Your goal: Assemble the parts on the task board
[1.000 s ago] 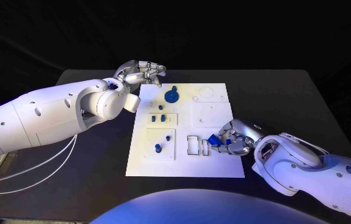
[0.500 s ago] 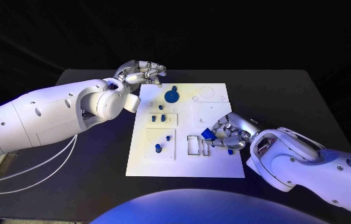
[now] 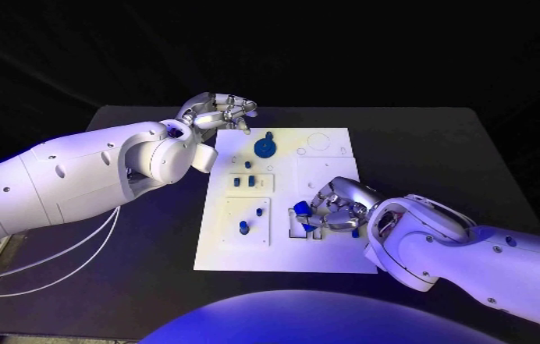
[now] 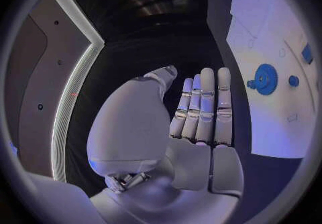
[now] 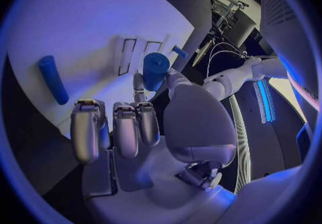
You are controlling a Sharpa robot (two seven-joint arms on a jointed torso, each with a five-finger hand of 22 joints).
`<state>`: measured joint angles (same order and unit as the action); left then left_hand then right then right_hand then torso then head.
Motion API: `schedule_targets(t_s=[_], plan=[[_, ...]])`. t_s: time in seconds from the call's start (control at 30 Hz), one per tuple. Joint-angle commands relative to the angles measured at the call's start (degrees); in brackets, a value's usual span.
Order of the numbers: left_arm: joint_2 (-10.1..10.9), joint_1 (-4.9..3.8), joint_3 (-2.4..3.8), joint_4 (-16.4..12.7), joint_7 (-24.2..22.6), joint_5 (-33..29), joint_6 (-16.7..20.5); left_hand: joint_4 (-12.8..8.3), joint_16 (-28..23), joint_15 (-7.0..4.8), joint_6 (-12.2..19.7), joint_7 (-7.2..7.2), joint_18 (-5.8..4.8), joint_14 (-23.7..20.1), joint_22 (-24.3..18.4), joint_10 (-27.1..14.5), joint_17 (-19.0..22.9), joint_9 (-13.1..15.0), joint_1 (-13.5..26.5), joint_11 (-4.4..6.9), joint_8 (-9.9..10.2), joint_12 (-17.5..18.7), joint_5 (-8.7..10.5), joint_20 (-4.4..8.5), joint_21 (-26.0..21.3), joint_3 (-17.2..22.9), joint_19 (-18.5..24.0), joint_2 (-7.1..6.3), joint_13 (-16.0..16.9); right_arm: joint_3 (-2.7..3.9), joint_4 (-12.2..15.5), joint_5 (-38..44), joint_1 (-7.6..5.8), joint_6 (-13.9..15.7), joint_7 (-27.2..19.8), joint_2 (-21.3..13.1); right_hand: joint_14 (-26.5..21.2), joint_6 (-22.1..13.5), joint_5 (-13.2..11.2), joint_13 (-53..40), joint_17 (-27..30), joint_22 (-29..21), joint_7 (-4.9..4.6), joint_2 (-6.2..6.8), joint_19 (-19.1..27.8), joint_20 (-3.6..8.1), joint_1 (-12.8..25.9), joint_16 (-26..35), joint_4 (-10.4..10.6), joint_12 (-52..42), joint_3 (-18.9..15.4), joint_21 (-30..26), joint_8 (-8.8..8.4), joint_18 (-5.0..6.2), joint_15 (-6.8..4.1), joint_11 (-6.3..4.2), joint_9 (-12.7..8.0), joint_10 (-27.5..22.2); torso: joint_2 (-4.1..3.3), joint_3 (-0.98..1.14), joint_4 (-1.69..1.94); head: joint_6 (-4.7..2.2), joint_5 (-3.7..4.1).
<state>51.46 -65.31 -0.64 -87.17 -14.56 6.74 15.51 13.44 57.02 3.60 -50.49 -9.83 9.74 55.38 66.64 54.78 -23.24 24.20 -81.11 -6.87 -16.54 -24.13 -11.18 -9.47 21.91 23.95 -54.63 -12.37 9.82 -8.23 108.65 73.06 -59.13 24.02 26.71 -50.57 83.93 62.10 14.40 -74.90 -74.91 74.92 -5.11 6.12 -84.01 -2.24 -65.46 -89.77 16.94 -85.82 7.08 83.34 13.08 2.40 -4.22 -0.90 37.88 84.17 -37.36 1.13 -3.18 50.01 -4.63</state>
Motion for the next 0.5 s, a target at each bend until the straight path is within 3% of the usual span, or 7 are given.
schedule_targets(t_s=[0.03, 0.17, 0.5], plan=[[0.0, -0.04, 0.04, -0.2, -0.2, 0.2, -0.9, 0.0, -0.3, 0.02, 0.2, 0.00, 0.54, -0.2, -0.1, -0.2, -0.1, 0.1, 0.5, -0.26, -0.3, 0.1, 0.19, -0.26, -0.4, 0.3, 0.1, 0.07, -0.1, 0.01, -0.6, -0.5, 0.06, -2.6, -0.1, 0.6, 6.1, 3.0, -0.3, -11.7, -15.1, 13.3, 2.57, 0.02, -3.7, 0.55, 2.0, -0.2, -0.1, -0.7, -0.2, 0.3, 0.39, -1.06, -0.50, -0.52, 0.2, 3.6, -0.01, 0.03, -0.07, -0.01, -0.10], [0.1, -0.04, 0.04, -0.2, -0.1, 0.2, -0.9, 0.0, -0.3, 0.02, 0.2, 0.00, 0.54, -0.2, -0.1, -0.2, -0.1, 0.1, 0.5, -0.26, -0.3, 0.1, 0.19, -0.26, -0.4, 0.3, 0.1, 0.07, -0.1, 0.00, -1.0, 0.2, 0.08, -3.2, 0.3, 1.0, 6.1, 3.9, -0.2, -12.6, -15.1, 13.3, 2.90, 0.03, -3.7, 0.70, 3.5, -0.2, -0.2, -1.6, -0.2, 0.3, 0.90, -1.07, -0.69, -0.79, 0.8, 4.2, -0.04, 0.12, -0.07, -0.01, -0.14], [0.2, -0.04, 0.04, -0.2, 0.0, 0.2, -1.0, 0.0, -0.3, 0.02, 0.2, 0.00, 0.54, -0.2, -0.1, -0.2, -0.1, 0.1, 0.5, -0.26, -0.3, 0.1, 0.19, -0.26, -0.4, 0.3, 0.1, 0.07, -0.1, 0.00, -1.4, 1.2, 0.09, -4.0, 0.8, 1.3, 6.1, 4.3, -0.2, -12.6, -15.1, 13.3, 3.10, 0.22, -3.7, 0.79, 3.6, -0.2, -0.3, -1.6, -0.2, 0.4, 1.21, -1.07, -0.81, -0.96, 1.1, 4.2, 0.02, 0.09, -0.11, -0.01, -0.23]])
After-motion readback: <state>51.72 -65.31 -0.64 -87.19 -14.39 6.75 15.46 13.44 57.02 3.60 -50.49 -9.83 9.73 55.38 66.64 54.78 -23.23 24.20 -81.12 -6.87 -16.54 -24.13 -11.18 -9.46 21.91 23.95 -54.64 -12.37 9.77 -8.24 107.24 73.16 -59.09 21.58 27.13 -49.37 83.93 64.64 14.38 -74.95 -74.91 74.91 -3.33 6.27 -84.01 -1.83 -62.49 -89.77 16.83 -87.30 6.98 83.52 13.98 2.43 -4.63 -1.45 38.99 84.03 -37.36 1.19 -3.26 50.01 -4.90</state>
